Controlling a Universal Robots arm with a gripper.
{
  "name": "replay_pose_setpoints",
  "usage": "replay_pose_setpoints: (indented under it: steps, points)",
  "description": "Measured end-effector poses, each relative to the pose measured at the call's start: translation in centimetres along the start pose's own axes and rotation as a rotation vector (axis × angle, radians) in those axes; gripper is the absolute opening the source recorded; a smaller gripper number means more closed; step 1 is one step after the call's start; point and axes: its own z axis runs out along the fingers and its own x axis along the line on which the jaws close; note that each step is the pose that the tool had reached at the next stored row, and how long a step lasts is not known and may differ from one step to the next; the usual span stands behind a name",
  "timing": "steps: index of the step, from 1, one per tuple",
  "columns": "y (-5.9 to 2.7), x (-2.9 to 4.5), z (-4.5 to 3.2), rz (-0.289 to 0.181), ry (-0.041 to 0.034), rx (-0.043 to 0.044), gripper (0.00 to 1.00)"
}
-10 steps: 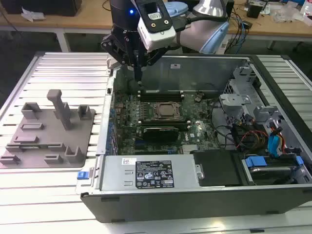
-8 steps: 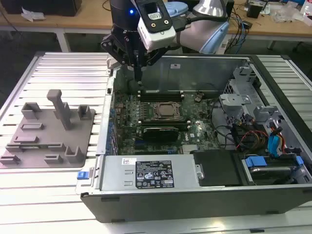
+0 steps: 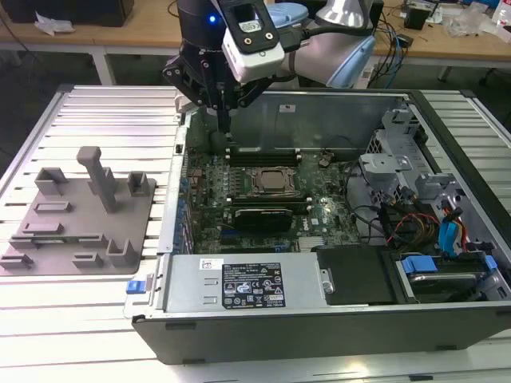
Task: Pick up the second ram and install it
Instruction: 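Reach for the second ram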
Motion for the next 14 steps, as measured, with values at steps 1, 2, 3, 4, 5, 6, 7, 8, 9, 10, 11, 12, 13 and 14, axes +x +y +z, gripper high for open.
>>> replay_pose_setpoints:
  steps: [1, 2, 3, 4, 5, 6, 7, 8, 9, 10, 11, 12, 13, 14]
  points:
    - [-0.01, 0.10, 0.00, 0.000, 0.0000, 0.0000, 0.08]
    - [-0.02, 0.33, -0.01, 0.000, 0.0000, 0.0000, 0.08]
    - [-0.03, 0.52, -0.01, 0.000, 0.0000, 0.0000, 0.08]
    - [-0.05, 0.71, -0.02, 0.000, 0.0000, 0.0000, 0.08]
    - [-0.07, 0.93, -0.02, 0.000, 0.0000, 0.0000, 0.08]
    - [-0.07, 1.01, -0.02, 0.000, -0.0001, -0.0001, 0.08]
    - [-0.08, 1.08, -0.02, 0.000, 0.0000, -0.0001, 0.08]
    - [-0.08, 1.15, -0.03, 0.000, 0.0000, 0.0000, 0.08]
    - [-0.09, 1.21, -0.03, 0.000, 0.0000, 0.0000, 0.08]
    - [-0.09, 1.28, -0.03, 0.000, 0.0000, 0.0000, 0.08]
    - [-0.10, 1.35, -0.03, 0.000, 0.0000, 0.0000, 0.08]
    - [-0.11, 1.49, -0.04, 0.000, 0.0000, 0.0000, 0.08]
    - [-0.12, 1.67, -0.04, 0.000, -0.0001, 0.0000, 0.08]
    - [-0.13, 1.79, -0.04, 0.000, 0.0000, 0.0001, 0.08]
